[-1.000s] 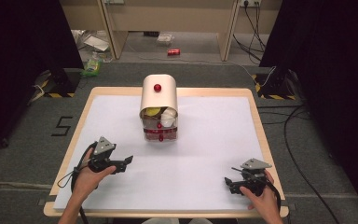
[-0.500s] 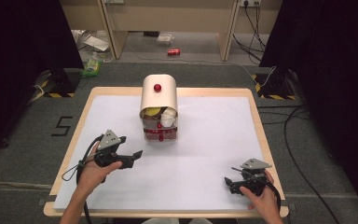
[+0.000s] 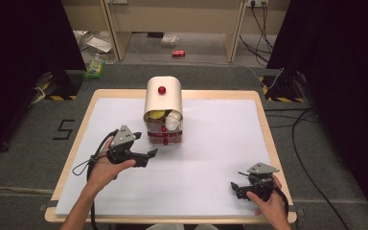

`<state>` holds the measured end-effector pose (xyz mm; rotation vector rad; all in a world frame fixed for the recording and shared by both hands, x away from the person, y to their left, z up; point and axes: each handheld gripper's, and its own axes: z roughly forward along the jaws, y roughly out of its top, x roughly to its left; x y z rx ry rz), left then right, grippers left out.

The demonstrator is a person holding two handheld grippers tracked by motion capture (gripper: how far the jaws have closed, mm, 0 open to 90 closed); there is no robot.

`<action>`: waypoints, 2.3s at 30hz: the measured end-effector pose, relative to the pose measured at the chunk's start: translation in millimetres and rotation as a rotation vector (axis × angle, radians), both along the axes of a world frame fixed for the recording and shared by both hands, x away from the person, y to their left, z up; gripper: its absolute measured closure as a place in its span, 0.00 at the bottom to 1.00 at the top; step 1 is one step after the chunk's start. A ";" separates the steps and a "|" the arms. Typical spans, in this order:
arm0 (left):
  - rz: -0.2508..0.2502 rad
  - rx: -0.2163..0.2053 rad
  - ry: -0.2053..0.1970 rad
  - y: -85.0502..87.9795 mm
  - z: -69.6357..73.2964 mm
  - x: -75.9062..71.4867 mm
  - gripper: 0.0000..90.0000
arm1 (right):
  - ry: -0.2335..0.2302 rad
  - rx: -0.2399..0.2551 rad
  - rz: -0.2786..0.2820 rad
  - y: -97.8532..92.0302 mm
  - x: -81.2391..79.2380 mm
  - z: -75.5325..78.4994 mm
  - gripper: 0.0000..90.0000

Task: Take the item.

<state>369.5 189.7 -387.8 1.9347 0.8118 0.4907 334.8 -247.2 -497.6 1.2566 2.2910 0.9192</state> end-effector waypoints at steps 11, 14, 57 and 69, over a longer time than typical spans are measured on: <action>-0.022 -0.003 -0.038 -16.2 20.0 15.4 0.17 | 0.000 0.000 0.000 0.0 0.0 0.0 0.00; -0.023 0.001 -0.039 -18.3 23.2 19.5 0.17 | 0.000 0.000 0.000 0.0 0.0 0.0 0.00; -0.055 0.077 -0.026 -36.4 17.3 17.9 0.16 | 0.000 0.000 0.000 0.0 0.0 -0.1 0.00; -0.068 0.066 -0.037 -36.3 11.7 -2.6 0.16 | 0.000 0.001 -0.001 0.1 0.0 -0.1 0.00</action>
